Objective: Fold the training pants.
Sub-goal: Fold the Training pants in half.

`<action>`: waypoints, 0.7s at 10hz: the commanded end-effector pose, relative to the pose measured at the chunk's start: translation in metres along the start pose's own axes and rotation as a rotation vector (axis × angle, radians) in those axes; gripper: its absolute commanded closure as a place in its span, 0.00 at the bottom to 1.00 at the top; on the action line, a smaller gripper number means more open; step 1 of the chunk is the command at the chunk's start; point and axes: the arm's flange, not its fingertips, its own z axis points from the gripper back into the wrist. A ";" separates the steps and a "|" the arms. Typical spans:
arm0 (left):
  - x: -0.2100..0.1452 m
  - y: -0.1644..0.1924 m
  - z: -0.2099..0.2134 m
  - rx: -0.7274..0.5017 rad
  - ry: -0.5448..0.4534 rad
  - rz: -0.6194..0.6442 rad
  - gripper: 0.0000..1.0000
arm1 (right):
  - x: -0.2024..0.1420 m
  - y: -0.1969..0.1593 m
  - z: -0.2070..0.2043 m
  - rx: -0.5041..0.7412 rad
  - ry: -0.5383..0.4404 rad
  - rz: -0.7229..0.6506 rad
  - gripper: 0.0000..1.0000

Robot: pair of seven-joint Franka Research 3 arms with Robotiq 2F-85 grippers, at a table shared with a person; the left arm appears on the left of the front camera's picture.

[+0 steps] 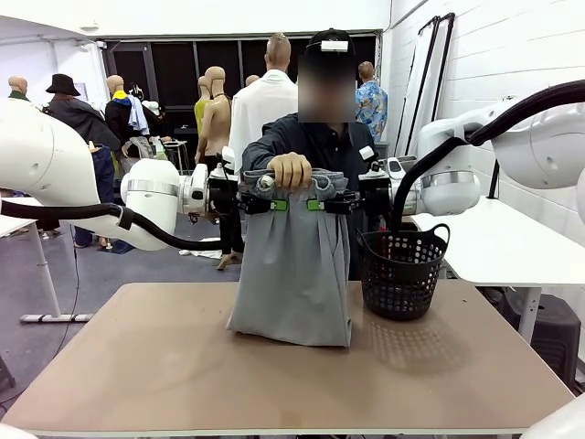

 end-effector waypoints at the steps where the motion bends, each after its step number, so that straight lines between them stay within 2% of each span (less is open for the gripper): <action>1: 0.002 -0.004 0.002 0.005 -0.038 -0.022 1.00 | 0.003 0.001 -0.001 -0.002 -0.025 -0.007 1.00; 7: 0.002 -0.004 0.002 0.005 -0.038 -0.022 1.00 | 0.003 0.001 -0.001 -0.002 -0.025 -0.007 1.00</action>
